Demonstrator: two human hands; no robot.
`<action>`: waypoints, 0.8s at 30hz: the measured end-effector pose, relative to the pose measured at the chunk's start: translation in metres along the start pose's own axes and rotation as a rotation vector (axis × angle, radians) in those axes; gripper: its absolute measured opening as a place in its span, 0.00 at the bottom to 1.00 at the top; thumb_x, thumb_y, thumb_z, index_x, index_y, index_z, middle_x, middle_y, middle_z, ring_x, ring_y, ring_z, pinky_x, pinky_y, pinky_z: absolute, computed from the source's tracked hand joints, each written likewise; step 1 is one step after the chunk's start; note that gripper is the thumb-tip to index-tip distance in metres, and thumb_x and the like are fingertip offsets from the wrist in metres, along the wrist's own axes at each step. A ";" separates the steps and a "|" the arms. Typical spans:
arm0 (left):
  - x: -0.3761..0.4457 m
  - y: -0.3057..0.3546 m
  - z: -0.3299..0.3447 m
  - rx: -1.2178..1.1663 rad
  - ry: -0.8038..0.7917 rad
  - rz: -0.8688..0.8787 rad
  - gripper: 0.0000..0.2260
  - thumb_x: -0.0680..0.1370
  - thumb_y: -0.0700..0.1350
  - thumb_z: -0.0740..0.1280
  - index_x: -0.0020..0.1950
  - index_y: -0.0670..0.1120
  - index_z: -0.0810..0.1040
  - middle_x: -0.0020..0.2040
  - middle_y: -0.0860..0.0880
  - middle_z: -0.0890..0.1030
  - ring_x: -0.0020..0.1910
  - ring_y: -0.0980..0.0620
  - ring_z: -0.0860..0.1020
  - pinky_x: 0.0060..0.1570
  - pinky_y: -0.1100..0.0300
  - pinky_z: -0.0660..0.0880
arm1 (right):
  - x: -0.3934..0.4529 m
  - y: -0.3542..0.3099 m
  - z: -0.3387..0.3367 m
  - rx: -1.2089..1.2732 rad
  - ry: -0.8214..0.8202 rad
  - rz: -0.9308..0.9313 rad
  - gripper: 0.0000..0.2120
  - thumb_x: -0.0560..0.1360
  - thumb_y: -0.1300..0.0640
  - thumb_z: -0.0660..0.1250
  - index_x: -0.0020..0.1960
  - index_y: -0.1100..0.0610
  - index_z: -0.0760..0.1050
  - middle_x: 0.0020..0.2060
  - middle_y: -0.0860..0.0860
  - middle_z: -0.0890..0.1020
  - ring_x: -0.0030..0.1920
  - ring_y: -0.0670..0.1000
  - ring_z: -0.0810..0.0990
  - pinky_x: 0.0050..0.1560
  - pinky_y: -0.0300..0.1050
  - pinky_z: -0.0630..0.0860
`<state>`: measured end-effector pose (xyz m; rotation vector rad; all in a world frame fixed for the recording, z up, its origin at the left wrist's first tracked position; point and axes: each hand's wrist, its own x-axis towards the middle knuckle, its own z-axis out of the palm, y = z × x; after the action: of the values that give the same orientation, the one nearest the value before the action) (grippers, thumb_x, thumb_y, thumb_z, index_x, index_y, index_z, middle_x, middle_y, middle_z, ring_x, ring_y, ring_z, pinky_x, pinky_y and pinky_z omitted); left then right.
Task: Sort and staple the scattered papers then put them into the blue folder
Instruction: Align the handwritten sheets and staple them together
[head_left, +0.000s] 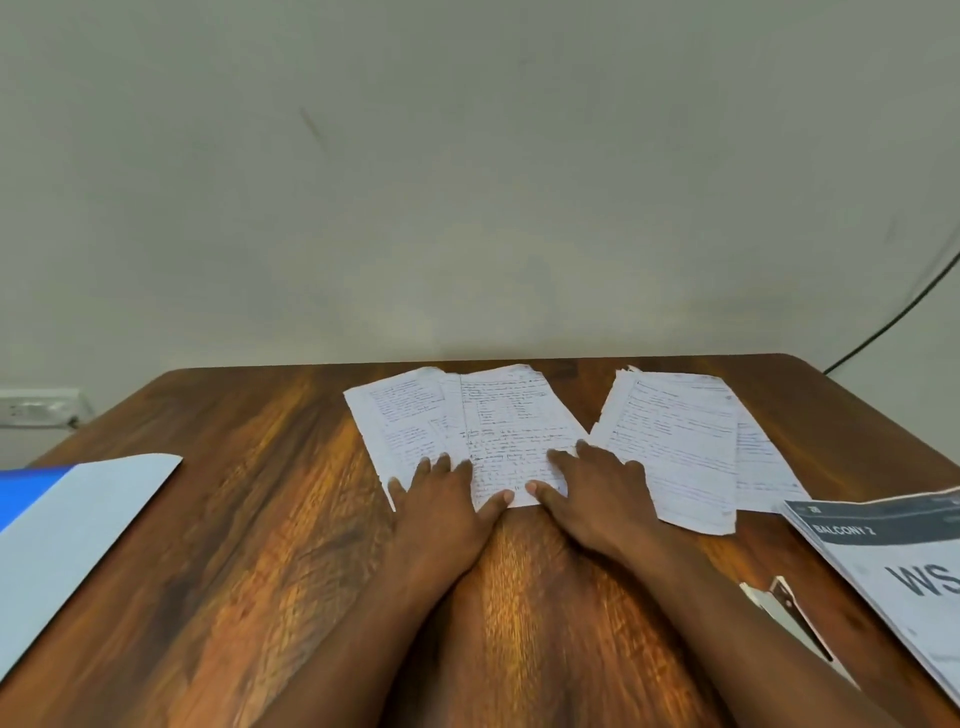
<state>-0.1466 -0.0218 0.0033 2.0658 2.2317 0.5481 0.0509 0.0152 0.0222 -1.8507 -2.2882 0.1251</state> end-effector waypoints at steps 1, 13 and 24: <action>-0.002 -0.005 -0.001 -0.002 -0.003 0.006 0.32 0.79 0.73 0.53 0.71 0.53 0.74 0.71 0.49 0.76 0.75 0.45 0.69 0.74 0.30 0.61 | -0.002 -0.002 0.000 -0.013 -0.005 -0.014 0.33 0.81 0.29 0.51 0.80 0.43 0.61 0.80 0.52 0.65 0.78 0.56 0.65 0.76 0.64 0.60; -0.013 -0.050 -0.021 0.051 0.182 -0.116 0.30 0.79 0.70 0.60 0.73 0.53 0.71 0.72 0.49 0.76 0.68 0.47 0.75 0.68 0.41 0.72 | -0.059 -0.063 0.001 -0.034 -0.090 -0.188 0.34 0.80 0.28 0.50 0.81 0.42 0.60 0.81 0.54 0.63 0.77 0.56 0.65 0.76 0.61 0.60; -0.019 -0.059 -0.025 0.037 -0.161 -0.124 0.45 0.73 0.79 0.46 0.85 0.58 0.49 0.86 0.47 0.44 0.85 0.42 0.44 0.79 0.30 0.39 | -0.019 -0.003 -0.023 -0.014 0.048 0.220 0.44 0.75 0.22 0.54 0.81 0.50 0.58 0.81 0.57 0.60 0.80 0.61 0.60 0.75 0.68 0.59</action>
<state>-0.2077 -0.0489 0.0060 1.8962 2.2718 0.3220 0.0568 -0.0053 0.0434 -2.0842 -2.0539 0.0951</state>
